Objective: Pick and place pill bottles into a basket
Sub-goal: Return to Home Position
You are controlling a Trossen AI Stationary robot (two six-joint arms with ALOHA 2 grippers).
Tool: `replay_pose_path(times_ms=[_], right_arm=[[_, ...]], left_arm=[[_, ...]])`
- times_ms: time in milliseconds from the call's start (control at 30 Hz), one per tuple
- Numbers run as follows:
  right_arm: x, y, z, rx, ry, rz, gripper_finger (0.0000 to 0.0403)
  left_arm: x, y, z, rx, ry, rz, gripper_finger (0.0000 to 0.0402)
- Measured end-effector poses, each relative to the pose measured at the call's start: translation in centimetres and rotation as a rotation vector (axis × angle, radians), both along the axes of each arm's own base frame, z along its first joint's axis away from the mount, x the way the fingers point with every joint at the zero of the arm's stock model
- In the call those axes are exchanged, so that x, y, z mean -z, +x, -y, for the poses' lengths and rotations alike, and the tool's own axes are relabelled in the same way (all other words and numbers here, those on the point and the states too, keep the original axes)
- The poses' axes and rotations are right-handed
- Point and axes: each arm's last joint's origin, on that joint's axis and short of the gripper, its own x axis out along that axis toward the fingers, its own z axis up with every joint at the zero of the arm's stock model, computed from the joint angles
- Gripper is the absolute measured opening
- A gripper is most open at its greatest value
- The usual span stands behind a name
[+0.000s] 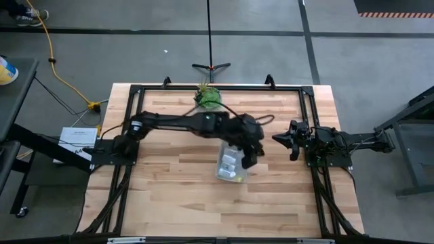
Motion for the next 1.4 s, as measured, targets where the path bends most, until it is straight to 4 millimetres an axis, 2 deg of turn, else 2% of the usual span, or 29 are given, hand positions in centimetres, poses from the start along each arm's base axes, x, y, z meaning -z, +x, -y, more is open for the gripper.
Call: replay_pose_path(times_ms=[167, 233, 300, 433, 533, 633, 733, 833, 933, 1067, 1167, 1267, 1400], right_arm=[[0.0, 0.0, -0.2, -0.061, -0.028, -0.005, 0.0000], [0.0, 0.0, -0.2, -0.089, -0.064, -0.006, 0.0000], [-0.1, 0.0, -0.3, -0.100, -0.092, -0.002, 0.0000], [-1.0, -0.1, -0.2, -0.081, -0.138, 0.040, 0.0000], [-2.1, -0.3, -0.2, -0.067, -0.172, 0.089, 0.0000], [-3.0, -0.5, -0.1, -0.050, -0.195, 0.113, 0.0000], [-4.0, -0.8, 0.0, -0.032, -0.208, 0.143, 0.0000], [-4.5, -0.9, 0.0, -0.030, -0.226, 0.168, 0.0000], [-4.7, -0.9, -0.1, -0.044, -0.239, 0.191, 0.0000], [-4.7, -0.9, -0.1, -0.063, -0.248, 0.191, 0.0000], [-4.7, -0.9, -0.1, -0.059, -0.248, 0.191, 0.0000], [-4.7, -0.9, -0.1, -0.040, -0.251, 0.188, 0.0000], [-4.7, -0.9, 0.0, -0.007, -0.268, 0.180, 0.0000]], left_arm=[[-5.3, -3.2, -0.2, -0.075, 0.133, 0.145, 0.0152], [-6.1, -4.3, -0.1, -0.061, 0.177, 0.162, 0.0131], [-6.1, -4.6, 0.0, -0.045, 0.191, 0.172, 0.0111], [-4.6, -5.2, -0.2, -0.028, 0.217, 0.162, 0.0069], [-3.9, -6.5, -0.8, -0.039, 0.218, 0.193, 0.0039], [-3.0, -8.7, -1.2, -0.036, 0.186, 0.232, 0.0023], [-2.6, -12.3, -1.6, -0.044, 0.168, 0.302, 0.0023], [-1.1, -16.3, -1.9, -0.077, 0.167, 0.360, 0.0042], [1.8, -19.9, -2.1, -0.106, 0.154, 0.415, 0.0055], [6.5, -24.7, -2.4, -0.129, 0.101, 0.520, 0.0025], [9.4, -27.6, -2.4, -0.103, 0.036, 0.569, 0.0021], [10.4, -30.2, -2.5, -0.118, 0.001, 0.625, 0.0031], [11.0, -32.7, -2.9, -0.193, 0.053, 0.697, 0.0041]])
